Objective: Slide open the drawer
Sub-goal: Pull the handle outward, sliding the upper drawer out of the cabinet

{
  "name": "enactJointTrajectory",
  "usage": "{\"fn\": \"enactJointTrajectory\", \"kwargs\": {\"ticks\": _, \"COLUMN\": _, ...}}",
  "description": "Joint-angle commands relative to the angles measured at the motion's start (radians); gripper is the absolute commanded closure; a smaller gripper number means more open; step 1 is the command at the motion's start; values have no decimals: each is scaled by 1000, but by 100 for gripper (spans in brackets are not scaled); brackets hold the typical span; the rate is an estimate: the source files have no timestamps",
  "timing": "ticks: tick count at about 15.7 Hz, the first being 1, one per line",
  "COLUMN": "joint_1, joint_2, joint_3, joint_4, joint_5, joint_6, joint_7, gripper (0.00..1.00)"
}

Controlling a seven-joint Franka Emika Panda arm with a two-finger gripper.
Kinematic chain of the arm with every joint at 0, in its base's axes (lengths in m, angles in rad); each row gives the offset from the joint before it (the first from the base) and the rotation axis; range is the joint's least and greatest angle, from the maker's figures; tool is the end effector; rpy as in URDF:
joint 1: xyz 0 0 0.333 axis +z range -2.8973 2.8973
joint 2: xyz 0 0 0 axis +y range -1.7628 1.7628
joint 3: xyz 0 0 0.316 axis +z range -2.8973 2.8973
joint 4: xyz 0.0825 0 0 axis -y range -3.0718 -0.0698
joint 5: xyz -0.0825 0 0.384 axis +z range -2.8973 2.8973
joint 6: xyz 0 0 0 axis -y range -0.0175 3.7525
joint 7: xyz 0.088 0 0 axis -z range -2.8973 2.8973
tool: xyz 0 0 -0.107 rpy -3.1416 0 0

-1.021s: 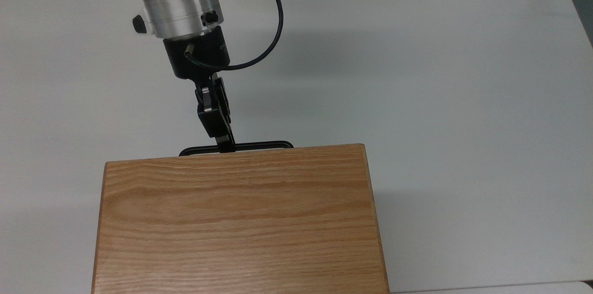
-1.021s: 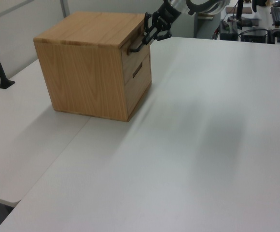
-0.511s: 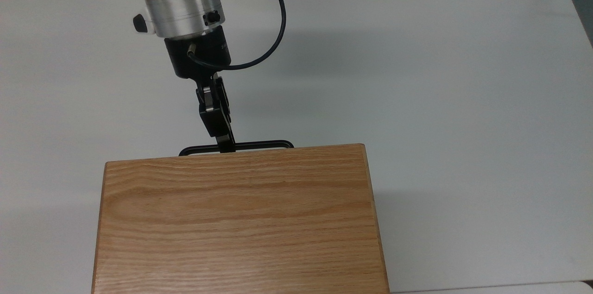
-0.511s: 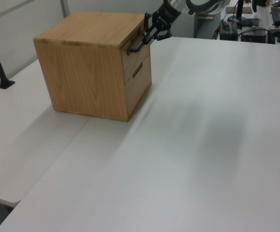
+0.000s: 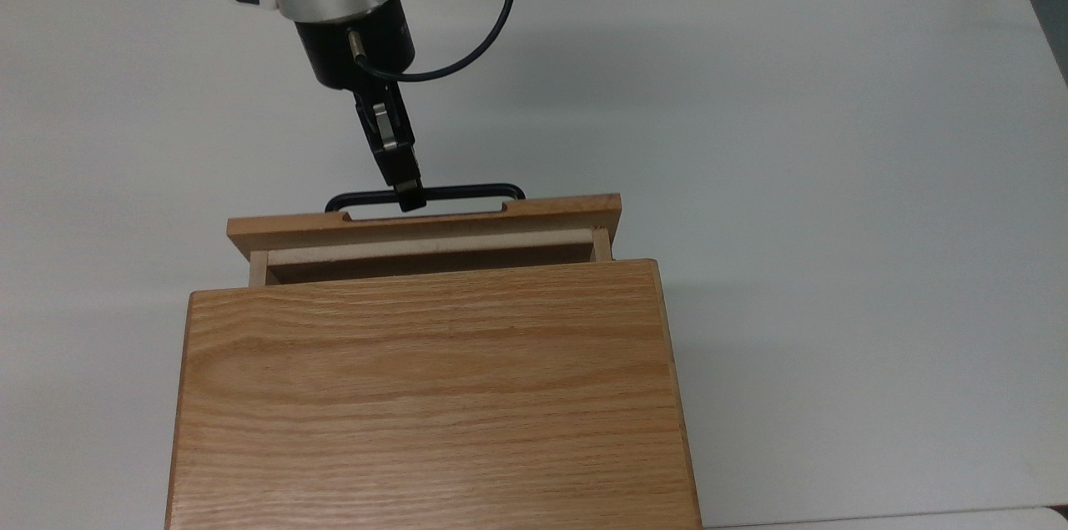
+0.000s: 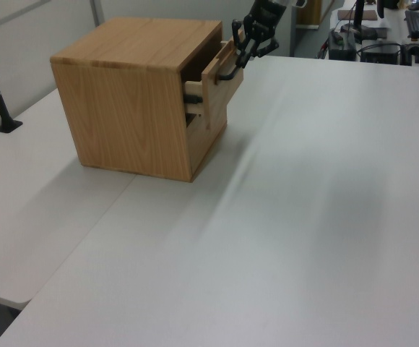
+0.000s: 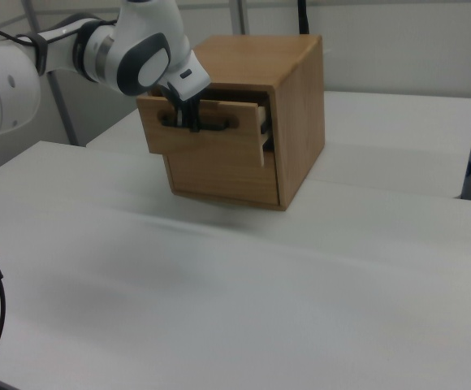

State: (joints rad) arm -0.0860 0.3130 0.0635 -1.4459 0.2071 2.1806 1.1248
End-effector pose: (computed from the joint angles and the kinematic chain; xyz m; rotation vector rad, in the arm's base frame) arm 0.6924 -0.0144 0.5572 -2.2172 1.5780 -0.3433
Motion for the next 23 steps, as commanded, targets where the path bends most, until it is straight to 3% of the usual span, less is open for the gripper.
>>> {"fn": "enactJointTrajectory", "kwargs": {"ticks": 1, "joint_1": 17, "joint_2": -95, "joint_3": 12, "joint_4": -59, "joint_5": -40, "joint_6": -117, "joint_7": -66, "gripper": 99}}
{"fn": "enactJointTrajectory", "kwargs": {"ticks": 9, "joint_1": 17, "joint_2": -239, "joint_3": 12, "joint_4": -145, "joint_5": -63, "joint_6": -353, "joint_7": -65, "gripper": 100}}
{"fn": "enactJointTrajectory", "kwargs": {"ticks": 13, "joint_1": 25, "joint_2": -302, "joint_3": 12, "joint_4": -217, "joint_5": -66, "joint_6": -386, "joint_7": -59, "gripper": 100}}
{"fn": "enactJointTrajectory", "kwargs": {"ticks": 20, "joint_1": 28, "joint_2": -341, "joint_3": 12, "joint_4": -241, "joint_5": -94, "joint_6": -501, "joint_7": -97, "gripper": 98}}
{"fn": "enactJointTrajectory", "kwargs": {"ticks": 21, "joint_1": 28, "joint_2": -347, "joint_3": 12, "joint_4": -246, "joint_5": -95, "joint_6": -513, "joint_7": -105, "gripper": 95}}
{"fn": "enactJointTrajectory", "kwargs": {"ticks": 22, "joint_1": 28, "joint_2": -354, "joint_3": 12, "joint_4": -248, "joint_5": -95, "joint_6": -518, "joint_7": -106, "gripper": 83}}
{"fn": "enactJointTrajectory", "kwargs": {"ticks": 23, "joint_1": 28, "joint_2": -354, "joint_3": 12, "joint_4": -248, "joint_5": -97, "joint_6": -521, "joint_7": -108, "gripper": 53}}
